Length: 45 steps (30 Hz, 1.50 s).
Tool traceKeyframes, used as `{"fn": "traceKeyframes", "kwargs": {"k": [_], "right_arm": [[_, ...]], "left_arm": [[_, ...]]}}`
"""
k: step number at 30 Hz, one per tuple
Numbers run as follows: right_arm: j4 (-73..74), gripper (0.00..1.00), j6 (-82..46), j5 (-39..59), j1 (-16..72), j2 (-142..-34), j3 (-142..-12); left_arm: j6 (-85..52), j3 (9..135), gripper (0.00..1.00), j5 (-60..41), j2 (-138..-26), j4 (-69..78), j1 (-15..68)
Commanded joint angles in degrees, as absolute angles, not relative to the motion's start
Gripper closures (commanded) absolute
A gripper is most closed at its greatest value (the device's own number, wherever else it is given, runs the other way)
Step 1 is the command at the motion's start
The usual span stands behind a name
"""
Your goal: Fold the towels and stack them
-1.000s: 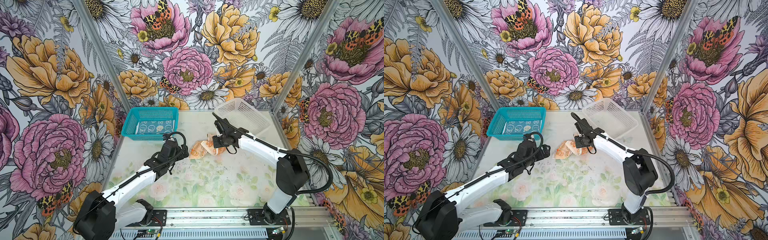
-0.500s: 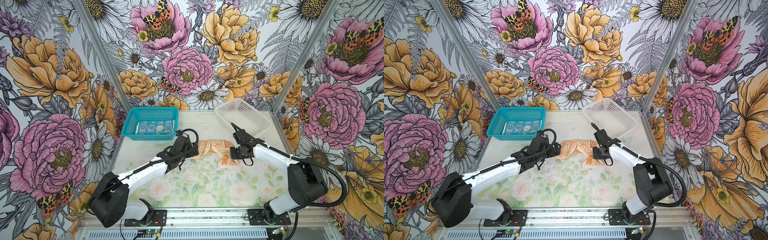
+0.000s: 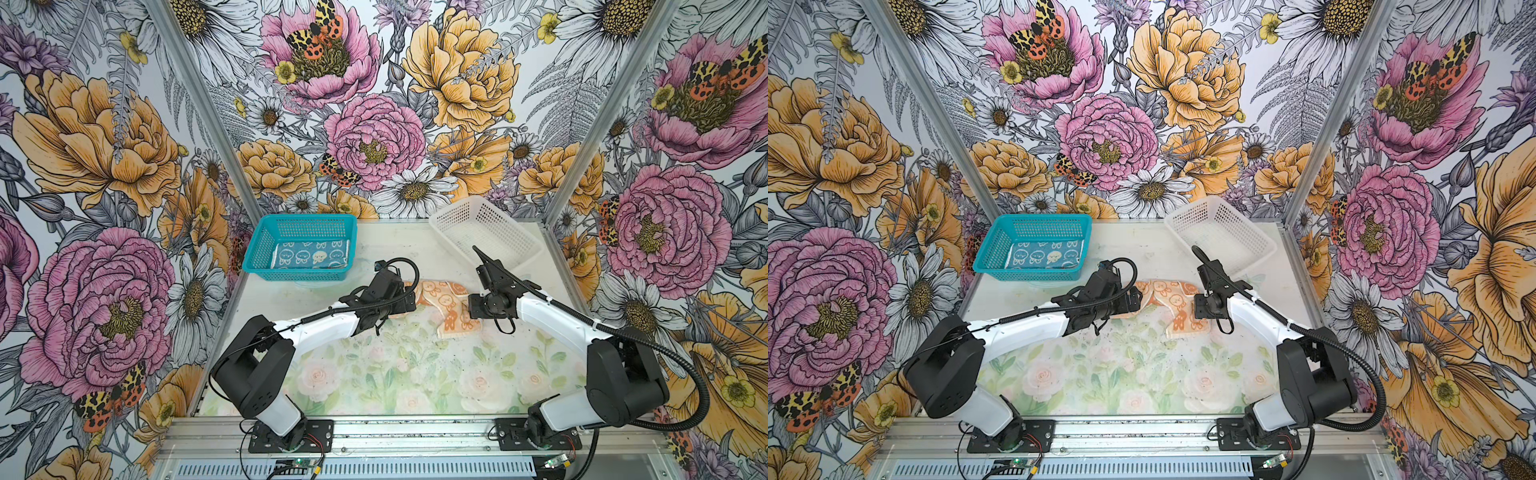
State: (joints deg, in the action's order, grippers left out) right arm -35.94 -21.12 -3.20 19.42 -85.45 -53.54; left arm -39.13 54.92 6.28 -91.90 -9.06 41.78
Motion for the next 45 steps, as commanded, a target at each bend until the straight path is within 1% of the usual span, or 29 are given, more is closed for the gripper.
{"fn": "traceKeyframes", "kwargs": {"k": [1,3,6,8,10,13,19,24,27,28,31,35,39,42,45], "right_arm": [[-34.6,0.53,-21.3,-3.7,19.2,-88.7,-56.0],[-33.4,0.66,-21.7,-2.4,19.3,-89.9,-56.5],[-31.1,0.82,-23.1,0.7,19.3,-91.3,-56.7],[-29.3,0.91,-24.4,3.8,19.4,-92.5,-56.5],[-27.1,0.97,-26.1,6.8,19.6,-93.4,-56.2],[-24.2,1.00,-28.3,10.0,20.9,-95.4,-56.4],[-20.1,1.00,-32.1,13.8,23.6,-99.7,-58.8],[-18.1,1.00,-34.3,16.5,25.4,-102.7,-62.9],[-18.0,1.00,-34.4,17.4,25.3,-103.3,-64.8],[-18.1,0.99,-34.3,17.4,25.2,-103.1,-64.9],[-18.3,0.91,-33.9,17.5,24.0,-101.7,-63.7],[-19.6,0.72,-32.0,16.5,21.6,-98.2,-60.1],[-22.9,0.55,-29.2,12.8,20.4,-94.0,-57.8],[-25.6,0.49,-27.3,8.6,20.1,-92.4,-57.9],[-27.5,0.47,-25.9,5.7,20.0,-91.5,-58.6]], "left_arm": [[-39.8,58.6,0.01,2.3,-95.0,-6.1,42.1],[-39.8,60.8,0.01,1.1,-97.7,-6.1,42.3],[-40.9,63.1,0.01,-0.2,-101.2,-6.4,42.0],[-42.3,63.6,0.01,-1.7,-102.9,-5.9,41.2],[-43.7,63.7,0.01,-3.5,-103.8,-4.9,40.1],[-44.6,63.7,0.01,-5.0,-106.9,-3.8,38.5],[-43.1,65.7,0.01,-6.0,-110.1,-5.2,35.4],[-39.3,71.2,0.01,-5.1,-113.6,-9.5,31.8],[-35.7,77.3,0.01,-3.5,-116.2,-14.4,30.2],[-34.7,79.1,0.01,-3.0,-116.8,-15.9,29.9],[-31.9,83.9,0.01,-2.0,-117.6,-18.9,29.7],[-29.2,86.5,0.01,-2.5,-115.7,-19.2,31.1],[-26.3,85.8,0.01,0.3,-112.3,-19.3,34.5],[-26.6,83.6,0.01,1.8,-109.9,-19.4,36.4],[-27.8,80.4,0.01,2.9,-107.2,-19.3,36.9]]}}
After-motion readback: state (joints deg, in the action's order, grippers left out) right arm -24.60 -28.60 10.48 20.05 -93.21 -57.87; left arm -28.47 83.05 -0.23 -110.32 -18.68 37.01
